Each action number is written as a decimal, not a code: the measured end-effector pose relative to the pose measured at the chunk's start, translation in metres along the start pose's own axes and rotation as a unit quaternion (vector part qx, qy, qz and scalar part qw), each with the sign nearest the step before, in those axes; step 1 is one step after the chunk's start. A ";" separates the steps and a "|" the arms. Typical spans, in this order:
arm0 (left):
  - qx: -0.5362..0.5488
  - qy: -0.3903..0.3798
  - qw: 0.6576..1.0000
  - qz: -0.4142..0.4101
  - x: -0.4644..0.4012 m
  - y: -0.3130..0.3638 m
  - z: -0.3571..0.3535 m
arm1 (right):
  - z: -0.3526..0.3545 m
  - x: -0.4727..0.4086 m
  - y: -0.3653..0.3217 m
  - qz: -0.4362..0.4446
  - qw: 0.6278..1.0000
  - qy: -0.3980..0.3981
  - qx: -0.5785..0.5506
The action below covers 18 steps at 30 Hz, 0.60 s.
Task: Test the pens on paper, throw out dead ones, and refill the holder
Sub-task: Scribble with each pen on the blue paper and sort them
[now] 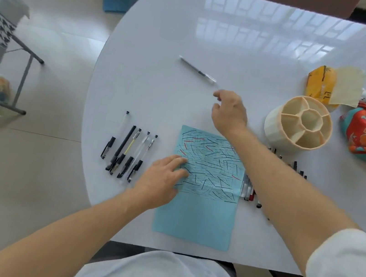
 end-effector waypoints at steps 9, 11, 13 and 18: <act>0.039 0.023 0.999 -0.003 0.006 -0.013 -0.010 | -0.041 -0.088 -0.044 0.063 0.963 -0.061 0.256; 0.040 0.017 0.999 -0.004 0.006 -0.014 -0.009 | -0.043 -0.084 -0.041 0.049 0.961 -0.078 0.259; 0.037 0.006 0.999 -0.006 0.006 -0.015 -0.008 | -0.039 -0.074 -0.034 0.028 0.970 -0.092 0.225; 0.026 -0.023 0.999 -0.026 0.001 -0.014 0.002 | 0.000 -0.016 -0.004 -0.046 0.999 -0.015 0.018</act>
Point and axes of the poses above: each hand's wrist, its own x-axis away from the middle knuckle, its own z-axis out of the back of the hand, y = z × x, the point moved 3 cm from there along -x, towards the middle knuckle, and after that the axes turned 1 degree about -y, right-handed, at the moved point
